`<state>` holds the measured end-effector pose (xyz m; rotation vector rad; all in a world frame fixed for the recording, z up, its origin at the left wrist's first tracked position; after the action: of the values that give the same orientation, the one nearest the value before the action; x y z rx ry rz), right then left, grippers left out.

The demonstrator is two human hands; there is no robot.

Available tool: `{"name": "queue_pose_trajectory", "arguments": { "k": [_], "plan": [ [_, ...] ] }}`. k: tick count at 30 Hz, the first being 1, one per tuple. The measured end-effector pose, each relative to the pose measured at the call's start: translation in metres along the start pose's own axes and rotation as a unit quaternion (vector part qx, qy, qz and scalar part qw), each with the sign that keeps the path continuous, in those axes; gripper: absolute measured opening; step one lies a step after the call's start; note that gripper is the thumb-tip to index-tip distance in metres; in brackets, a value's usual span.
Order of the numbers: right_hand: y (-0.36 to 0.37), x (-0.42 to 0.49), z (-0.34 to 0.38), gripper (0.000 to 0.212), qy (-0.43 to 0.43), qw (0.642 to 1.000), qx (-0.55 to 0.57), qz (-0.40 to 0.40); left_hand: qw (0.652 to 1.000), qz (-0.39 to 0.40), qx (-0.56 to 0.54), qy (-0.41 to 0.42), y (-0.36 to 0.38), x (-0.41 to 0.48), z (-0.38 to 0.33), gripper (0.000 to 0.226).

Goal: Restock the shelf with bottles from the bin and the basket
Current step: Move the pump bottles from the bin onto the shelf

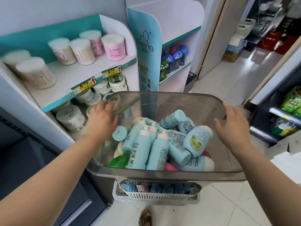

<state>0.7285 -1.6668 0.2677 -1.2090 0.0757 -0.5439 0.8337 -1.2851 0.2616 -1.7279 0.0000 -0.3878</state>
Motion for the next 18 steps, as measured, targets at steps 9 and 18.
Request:
{"name": "queue_pose_trajectory", "arguments": {
  "k": [9,18],
  "plan": [
    [0.095,-0.031,0.098,0.062,-0.089,0.938,-0.015,0.335,0.966,0.230,-0.118,0.009,0.035,-0.018,-0.072,0.055],
    [0.101,-0.029,0.115,0.071,0.015,0.915,0.086,0.393,0.935,0.319,-0.154,-0.009,0.036,-0.016,-0.073,0.045]
  ]
}}
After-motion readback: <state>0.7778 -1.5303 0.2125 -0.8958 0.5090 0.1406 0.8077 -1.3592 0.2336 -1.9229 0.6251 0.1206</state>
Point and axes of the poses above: each hand's wrist, its own x-axis towards the middle knuckle, its own y-axis out of the palm, z = x × y, the point moved 3 cm from there along x, towards the middle knuckle, and after that the axes turned 1 degree about x, right-handed, at the moved point
